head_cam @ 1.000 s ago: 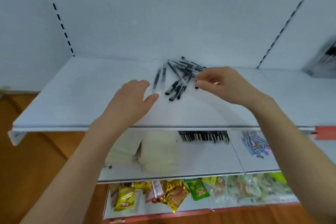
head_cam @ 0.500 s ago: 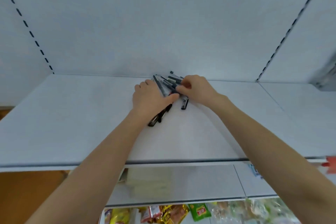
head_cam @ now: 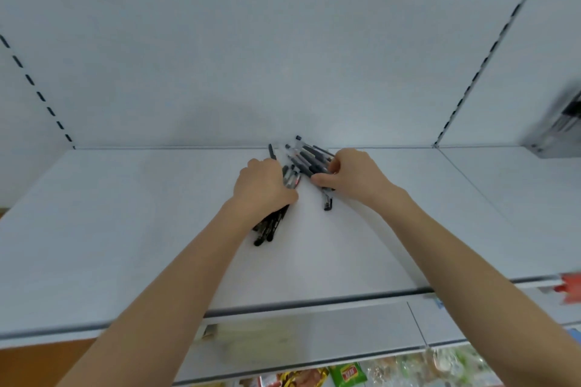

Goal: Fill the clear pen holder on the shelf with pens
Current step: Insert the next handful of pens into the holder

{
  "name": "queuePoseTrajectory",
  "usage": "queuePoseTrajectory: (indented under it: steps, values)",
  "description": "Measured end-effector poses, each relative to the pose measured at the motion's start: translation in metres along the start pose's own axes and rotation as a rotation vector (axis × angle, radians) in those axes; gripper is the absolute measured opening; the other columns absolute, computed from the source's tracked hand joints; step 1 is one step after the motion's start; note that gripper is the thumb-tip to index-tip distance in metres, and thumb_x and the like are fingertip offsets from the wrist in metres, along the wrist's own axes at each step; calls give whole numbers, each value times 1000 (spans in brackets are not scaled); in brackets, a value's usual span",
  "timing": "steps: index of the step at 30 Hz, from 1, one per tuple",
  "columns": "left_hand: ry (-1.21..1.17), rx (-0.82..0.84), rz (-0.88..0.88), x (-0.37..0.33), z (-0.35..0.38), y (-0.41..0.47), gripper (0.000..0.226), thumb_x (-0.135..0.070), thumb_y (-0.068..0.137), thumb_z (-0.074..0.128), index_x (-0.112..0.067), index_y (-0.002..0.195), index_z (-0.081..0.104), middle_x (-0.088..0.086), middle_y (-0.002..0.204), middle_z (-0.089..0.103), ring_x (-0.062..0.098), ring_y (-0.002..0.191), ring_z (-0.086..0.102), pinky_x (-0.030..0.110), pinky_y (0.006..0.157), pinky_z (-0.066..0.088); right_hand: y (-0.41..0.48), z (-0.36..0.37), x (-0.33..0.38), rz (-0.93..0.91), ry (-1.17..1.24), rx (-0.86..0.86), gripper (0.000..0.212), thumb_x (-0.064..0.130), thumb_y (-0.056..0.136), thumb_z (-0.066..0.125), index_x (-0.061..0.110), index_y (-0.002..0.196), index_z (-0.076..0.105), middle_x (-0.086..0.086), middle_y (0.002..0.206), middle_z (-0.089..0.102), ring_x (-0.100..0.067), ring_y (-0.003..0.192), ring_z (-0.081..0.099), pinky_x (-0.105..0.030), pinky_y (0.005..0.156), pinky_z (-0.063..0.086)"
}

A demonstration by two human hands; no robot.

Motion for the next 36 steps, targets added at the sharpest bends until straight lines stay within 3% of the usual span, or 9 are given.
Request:
queuePoseTrajectory:
  steps: [3,6,14,18,21,25,29,32,36]
  values:
    - [48,-3,4,3,-3,-5,35,-18,79,60,-13,61,30,3,65,43,24,68,48,27,49,30,-6,2,-6,11,34,-36,31,32,73,69,13,63,47,-8,62,40,-17,60,35,-28,55,24]
    - [54,-48,-4,7,-4,-10,33,-11,84,53,-14,62,29,0,64,37,21,66,43,28,49,28,-12,5,-4,1,53,-28,36,29,74,68,4,61,46,-9,63,38,-17,60,33,-28,53,22]
    - [-102,-57,-45,18,-19,-14,33,-11,86,50,-14,62,28,0,64,36,18,59,38,26,47,24,-21,10,8,-2,-39,18,38,18,76,62,10,48,38,-1,43,34,-15,41,31,-21,38,23]
    - [-486,-97,-54,28,-34,-19,20,-10,85,51,-12,68,41,8,68,52,25,65,57,36,62,48,-19,4,10,53,-18,44,44,16,75,63,14,45,31,2,41,29,-13,40,26,-24,41,19]
    - [-862,-109,-86,29,-45,-30,14,-5,88,51,-7,75,46,10,70,52,20,60,60,41,70,56,-21,0,9,51,77,18,46,15,76,60,16,48,24,1,47,23,-13,42,20,-19,38,13]
    - [-1172,-86,-128,22,-48,-47,10,-3,88,53,-2,78,52,11,69,51,16,56,57,28,55,59,-30,-8,14,8,379,-117,35,19,80,59,11,53,39,2,43,36,-6,33,32,-19,43,27]
    - [-1288,-62,-118,12,-41,-58,4,-6,88,56,-7,85,58,7,82,65,13,70,63,25,58,57,-48,-12,26,-12,793,-134,38,16,86,58,7,52,45,-7,45,40,-14,39,34,-20,40,29]
    - [-1325,-55,-76,-2,-35,-60,7,-7,88,55,-14,86,59,4,92,70,12,81,65,29,68,55,-65,-5,30,-20,871,-122,36,16,87,58,5,55,46,-13,55,39,-16,40,34,-21,40,30]
    - [-1329,-88,-59,-21,-21,-59,7,-11,84,62,-10,91,63,9,88,69,20,79,66,32,68,53,-87,5,28,-45,865,-122,35,15,87,58,4,55,48,-9,45,39,-16,38,35,-19,41,33]
Point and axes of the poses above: each hand's wrist, its own y-axis towards the middle knuckle, its own z-axis out of the palm, x = y × z, the point moved 1 cm from there along y, towards the middle knuckle
